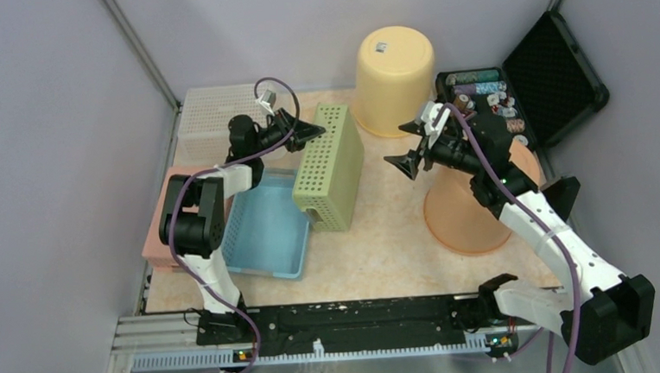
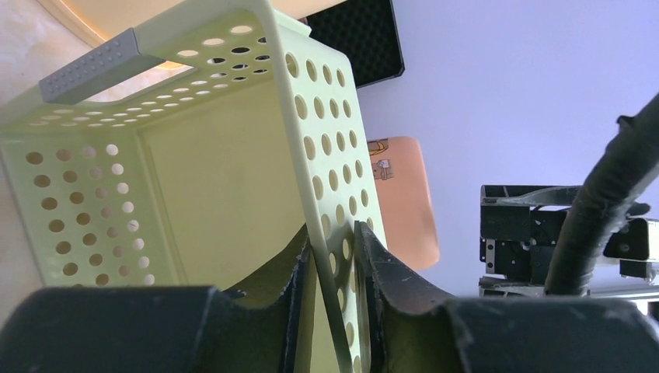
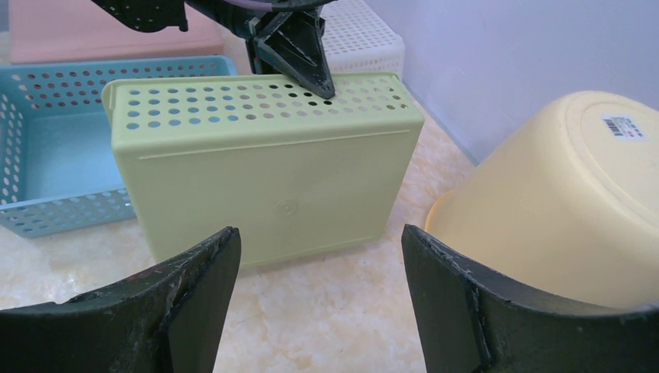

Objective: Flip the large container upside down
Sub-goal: Turn the container upside down at the center of the board.

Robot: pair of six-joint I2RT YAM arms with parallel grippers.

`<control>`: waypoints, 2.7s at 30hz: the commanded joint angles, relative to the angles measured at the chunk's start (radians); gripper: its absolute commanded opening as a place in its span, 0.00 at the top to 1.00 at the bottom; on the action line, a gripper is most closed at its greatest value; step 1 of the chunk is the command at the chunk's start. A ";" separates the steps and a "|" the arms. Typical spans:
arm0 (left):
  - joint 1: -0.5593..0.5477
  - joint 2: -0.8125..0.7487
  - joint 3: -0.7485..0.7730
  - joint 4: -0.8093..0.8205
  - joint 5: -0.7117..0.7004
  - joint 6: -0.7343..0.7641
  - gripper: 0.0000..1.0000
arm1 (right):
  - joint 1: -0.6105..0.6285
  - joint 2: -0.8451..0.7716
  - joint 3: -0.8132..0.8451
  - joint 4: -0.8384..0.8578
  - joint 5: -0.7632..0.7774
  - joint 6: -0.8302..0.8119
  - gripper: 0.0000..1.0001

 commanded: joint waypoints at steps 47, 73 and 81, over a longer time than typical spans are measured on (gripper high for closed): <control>0.112 -0.036 0.028 -0.150 0.107 0.141 0.86 | -0.005 0.047 -0.053 0.120 -0.093 0.059 0.23; 0.103 -0.097 -0.018 -0.239 0.080 0.183 0.98 | -0.005 0.056 -0.051 0.123 -0.098 0.063 0.23; 0.078 -0.105 -0.030 -0.332 0.046 0.268 1.00 | -0.005 0.052 -0.053 0.121 -0.096 0.060 0.23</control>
